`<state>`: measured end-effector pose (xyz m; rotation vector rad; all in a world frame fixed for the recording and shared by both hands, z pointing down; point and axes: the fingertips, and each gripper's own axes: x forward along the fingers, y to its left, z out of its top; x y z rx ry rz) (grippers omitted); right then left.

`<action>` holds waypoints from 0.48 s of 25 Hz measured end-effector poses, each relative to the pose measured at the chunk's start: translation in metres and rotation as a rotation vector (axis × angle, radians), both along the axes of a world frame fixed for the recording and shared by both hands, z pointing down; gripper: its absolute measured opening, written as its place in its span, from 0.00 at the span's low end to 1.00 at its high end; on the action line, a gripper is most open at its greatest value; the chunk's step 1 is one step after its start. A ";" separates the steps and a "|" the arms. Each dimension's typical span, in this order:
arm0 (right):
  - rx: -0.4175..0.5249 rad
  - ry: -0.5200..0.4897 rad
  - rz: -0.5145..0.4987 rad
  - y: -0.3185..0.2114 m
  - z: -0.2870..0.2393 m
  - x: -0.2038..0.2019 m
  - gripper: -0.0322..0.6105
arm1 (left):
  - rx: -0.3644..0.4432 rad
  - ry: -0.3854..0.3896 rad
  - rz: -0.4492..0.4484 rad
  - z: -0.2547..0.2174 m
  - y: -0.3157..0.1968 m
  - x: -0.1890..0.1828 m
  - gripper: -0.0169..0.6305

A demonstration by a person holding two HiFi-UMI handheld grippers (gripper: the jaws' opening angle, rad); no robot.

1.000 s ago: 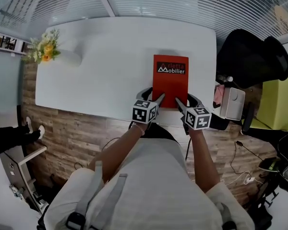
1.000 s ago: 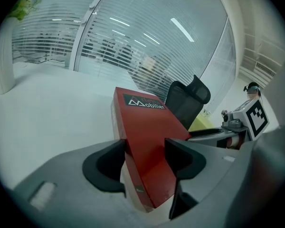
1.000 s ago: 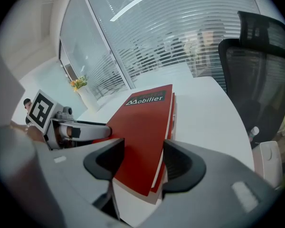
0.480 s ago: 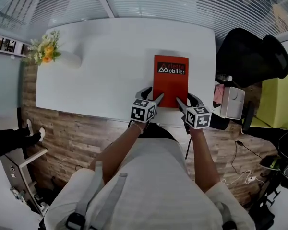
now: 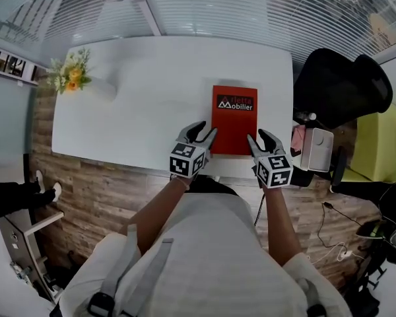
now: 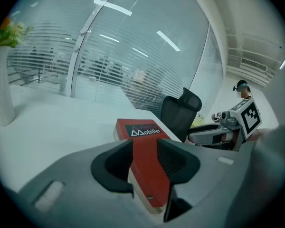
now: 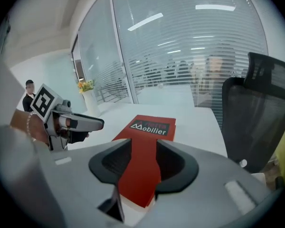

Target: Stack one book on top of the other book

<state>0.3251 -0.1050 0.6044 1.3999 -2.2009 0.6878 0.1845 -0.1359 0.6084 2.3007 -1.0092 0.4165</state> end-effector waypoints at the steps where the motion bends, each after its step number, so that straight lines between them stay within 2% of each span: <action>1: 0.021 -0.001 -0.002 -0.002 -0.008 -0.002 0.29 | 0.021 0.005 0.001 -0.009 -0.001 -0.001 0.26; 6: 0.120 -0.003 -0.022 -0.009 -0.048 -0.013 0.22 | 0.118 0.039 0.017 -0.053 -0.005 -0.006 0.16; 12: 0.224 -0.016 -0.038 -0.014 -0.101 -0.026 0.17 | 0.209 0.074 0.034 -0.100 -0.006 -0.010 0.14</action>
